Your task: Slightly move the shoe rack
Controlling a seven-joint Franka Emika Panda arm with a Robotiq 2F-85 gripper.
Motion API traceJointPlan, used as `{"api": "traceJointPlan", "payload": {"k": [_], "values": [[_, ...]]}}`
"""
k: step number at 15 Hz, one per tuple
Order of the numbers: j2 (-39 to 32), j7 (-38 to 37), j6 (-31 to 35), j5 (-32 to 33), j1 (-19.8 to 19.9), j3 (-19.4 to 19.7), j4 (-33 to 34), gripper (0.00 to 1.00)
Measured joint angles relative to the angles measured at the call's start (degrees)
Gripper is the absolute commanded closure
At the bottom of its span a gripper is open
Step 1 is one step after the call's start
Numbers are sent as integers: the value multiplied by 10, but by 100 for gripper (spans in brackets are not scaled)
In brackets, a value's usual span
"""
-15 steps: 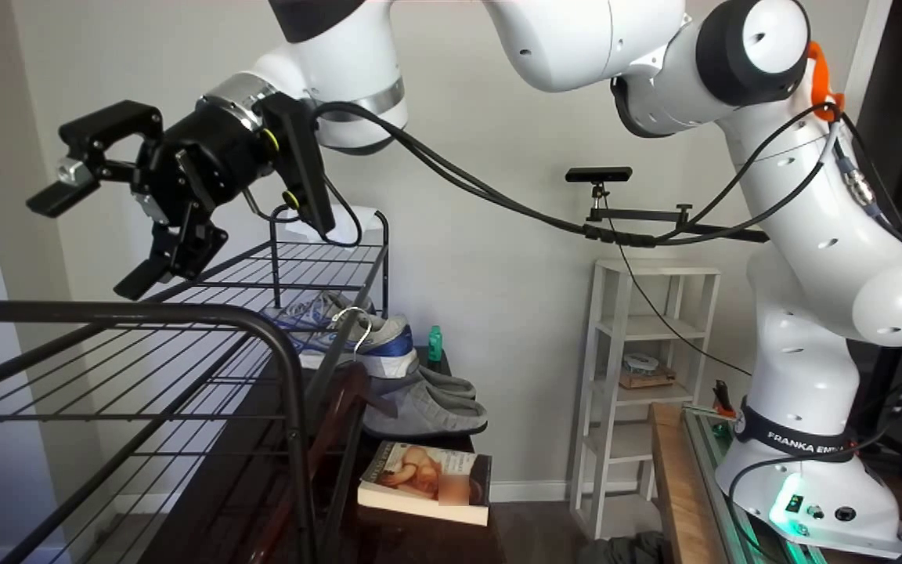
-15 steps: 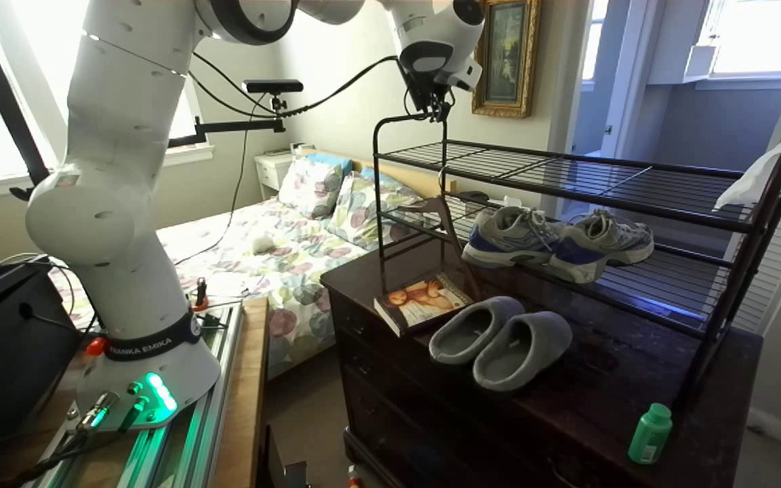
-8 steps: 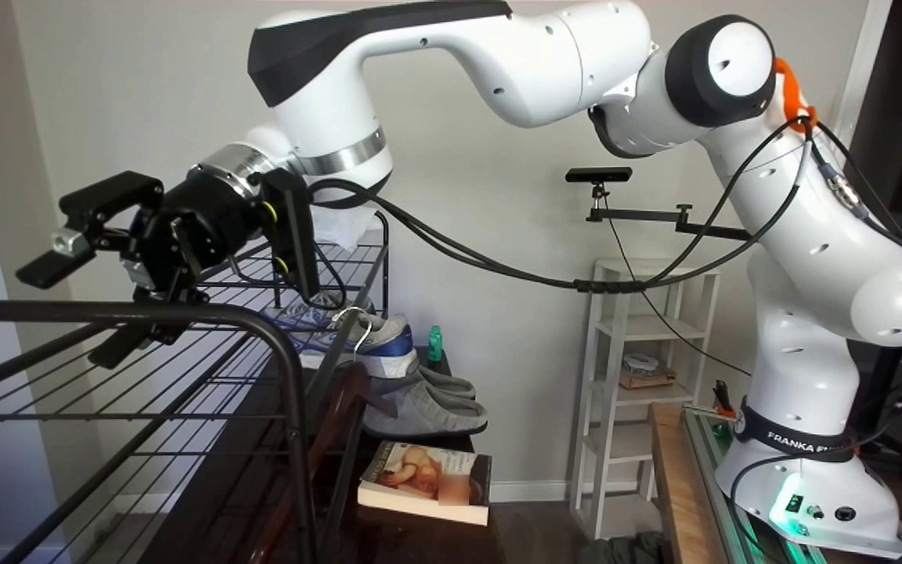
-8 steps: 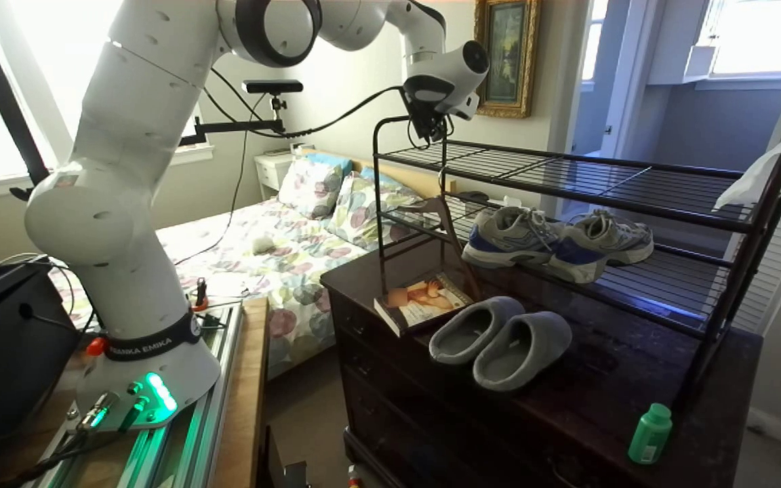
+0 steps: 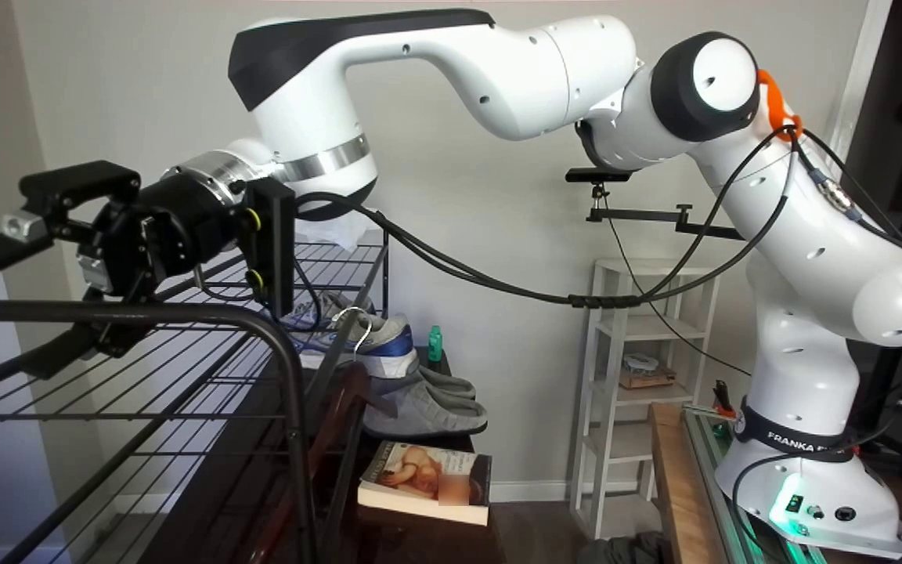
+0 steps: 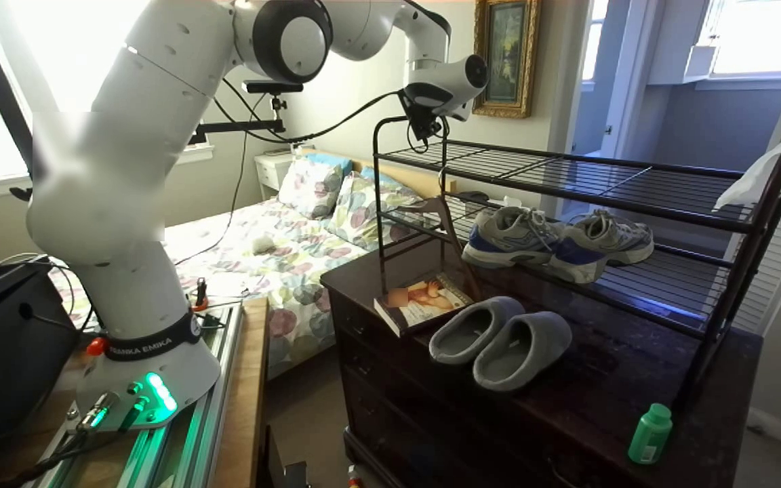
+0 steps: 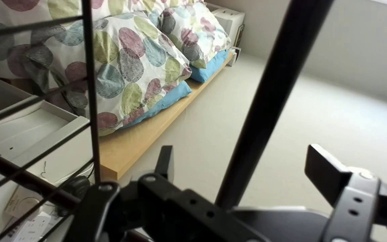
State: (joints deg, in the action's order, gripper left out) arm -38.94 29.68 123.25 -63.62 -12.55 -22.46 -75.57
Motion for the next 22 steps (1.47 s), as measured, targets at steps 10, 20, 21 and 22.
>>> {"api": "traceJointPlan", "payload": {"k": [10,20,21,22], "values": [[-39,1,0,-79,-12,-1,51,0],[-50,-33,0,-95,-12,1,57,77],[-51,-38,0,-95,-13,3,57,84],[-52,-43,-1,-95,-14,5,57,91]]}}
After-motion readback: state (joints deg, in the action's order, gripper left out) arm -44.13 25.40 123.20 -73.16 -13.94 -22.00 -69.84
